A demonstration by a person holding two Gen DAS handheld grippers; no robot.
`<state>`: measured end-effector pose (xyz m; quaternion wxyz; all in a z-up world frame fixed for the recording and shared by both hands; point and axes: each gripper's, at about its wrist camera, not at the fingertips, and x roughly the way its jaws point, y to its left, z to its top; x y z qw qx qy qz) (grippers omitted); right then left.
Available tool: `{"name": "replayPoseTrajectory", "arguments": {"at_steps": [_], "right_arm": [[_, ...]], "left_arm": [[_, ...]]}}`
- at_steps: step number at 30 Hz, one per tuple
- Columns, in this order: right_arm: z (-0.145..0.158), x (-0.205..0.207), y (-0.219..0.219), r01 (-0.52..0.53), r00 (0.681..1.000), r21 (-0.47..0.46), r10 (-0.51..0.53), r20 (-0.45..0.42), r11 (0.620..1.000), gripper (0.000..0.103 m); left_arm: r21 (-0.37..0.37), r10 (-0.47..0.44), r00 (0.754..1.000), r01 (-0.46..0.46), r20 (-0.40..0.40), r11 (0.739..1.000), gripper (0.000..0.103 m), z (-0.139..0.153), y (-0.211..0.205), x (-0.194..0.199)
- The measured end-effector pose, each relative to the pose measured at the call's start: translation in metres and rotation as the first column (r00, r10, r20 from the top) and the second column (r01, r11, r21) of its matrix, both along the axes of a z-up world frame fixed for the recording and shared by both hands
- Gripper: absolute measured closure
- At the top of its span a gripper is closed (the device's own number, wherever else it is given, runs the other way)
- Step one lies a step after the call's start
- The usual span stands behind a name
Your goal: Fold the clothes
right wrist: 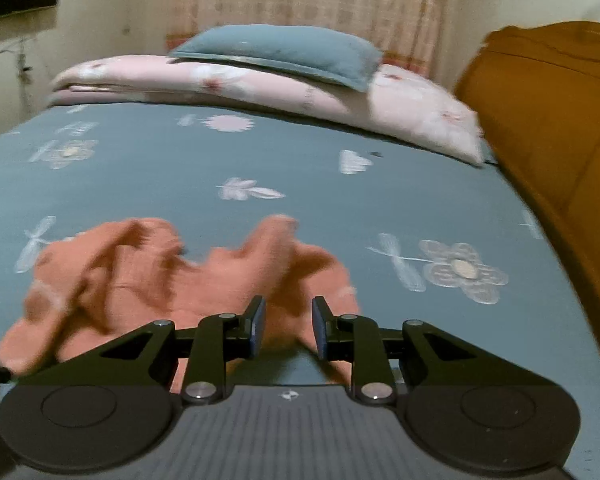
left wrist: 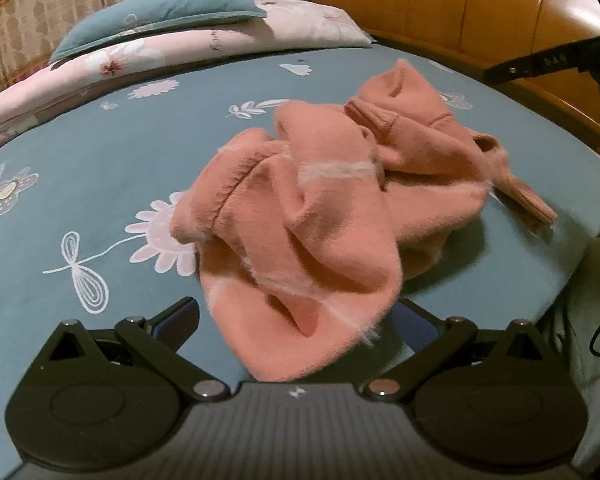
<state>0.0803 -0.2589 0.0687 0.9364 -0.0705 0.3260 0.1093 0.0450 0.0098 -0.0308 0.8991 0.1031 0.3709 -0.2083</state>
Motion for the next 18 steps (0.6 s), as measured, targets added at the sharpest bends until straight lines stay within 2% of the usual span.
{"name": "replayPoseTrajectory", "arguments": {"at_steps": [6,10,14,18], "right_arm": [[-0.005,-0.008,0.027,-0.108,0.994,0.041,0.109,-0.015,0.993,0.068],[-0.007,-0.013,0.034,-0.138,0.99,0.069,0.139,-0.006,0.988,0.068],[-0.007,-0.017,0.035,-0.152,0.988,0.092,0.153,0.002,0.984,0.065],[-0.004,-0.019,0.032,-0.16,0.987,0.11,0.16,0.014,0.981,0.064]], "left_arm": [[-0.024,-0.091,0.995,0.09,-0.041,0.996,0.001,0.003,0.001,-0.002],[-0.053,-0.078,0.992,0.073,-0.098,0.996,0.001,0.004,0.001,0.004],[-0.09,-0.064,0.992,0.054,-0.11,0.995,0.001,0.006,0.002,0.004],[-0.065,-0.057,0.992,0.05,-0.109,0.997,0.001,0.006,-0.002,0.004]]}}
